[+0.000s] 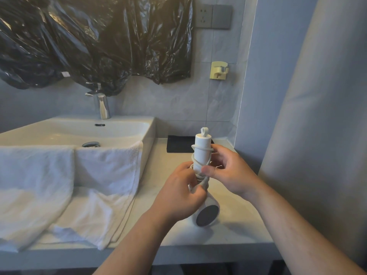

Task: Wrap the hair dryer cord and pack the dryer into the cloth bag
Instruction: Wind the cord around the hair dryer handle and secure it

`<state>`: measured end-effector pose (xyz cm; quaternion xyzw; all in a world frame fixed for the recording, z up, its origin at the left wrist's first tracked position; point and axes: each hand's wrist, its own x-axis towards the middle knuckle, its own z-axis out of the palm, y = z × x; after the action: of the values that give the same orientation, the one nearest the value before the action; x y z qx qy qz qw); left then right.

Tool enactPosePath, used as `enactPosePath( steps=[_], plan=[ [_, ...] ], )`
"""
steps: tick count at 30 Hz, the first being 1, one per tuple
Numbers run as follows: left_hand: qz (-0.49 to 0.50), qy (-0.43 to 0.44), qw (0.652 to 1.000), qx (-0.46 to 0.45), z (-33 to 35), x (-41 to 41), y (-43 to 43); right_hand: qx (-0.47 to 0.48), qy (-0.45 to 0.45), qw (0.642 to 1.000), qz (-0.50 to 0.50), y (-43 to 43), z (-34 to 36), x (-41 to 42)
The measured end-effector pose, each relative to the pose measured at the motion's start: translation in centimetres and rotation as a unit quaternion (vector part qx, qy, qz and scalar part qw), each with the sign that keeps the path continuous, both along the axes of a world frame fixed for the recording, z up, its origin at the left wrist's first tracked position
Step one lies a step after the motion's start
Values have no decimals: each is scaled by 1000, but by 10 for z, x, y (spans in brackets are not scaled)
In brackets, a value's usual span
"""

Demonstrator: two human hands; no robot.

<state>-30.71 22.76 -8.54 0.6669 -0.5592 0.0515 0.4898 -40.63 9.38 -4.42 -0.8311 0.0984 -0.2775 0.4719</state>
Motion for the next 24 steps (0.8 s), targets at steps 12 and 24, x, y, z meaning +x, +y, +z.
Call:
enactPosePath(
  steps=[12, 24],
  plan=[
    [-76, 75, 994, -5, 1, 4, -2, 34, 13, 999, 23, -4, 17, 10],
    [-79, 162, 983, 33, -13, 29, 0, 37, -38, 999, -7, -5, 6, 22]
  ],
)
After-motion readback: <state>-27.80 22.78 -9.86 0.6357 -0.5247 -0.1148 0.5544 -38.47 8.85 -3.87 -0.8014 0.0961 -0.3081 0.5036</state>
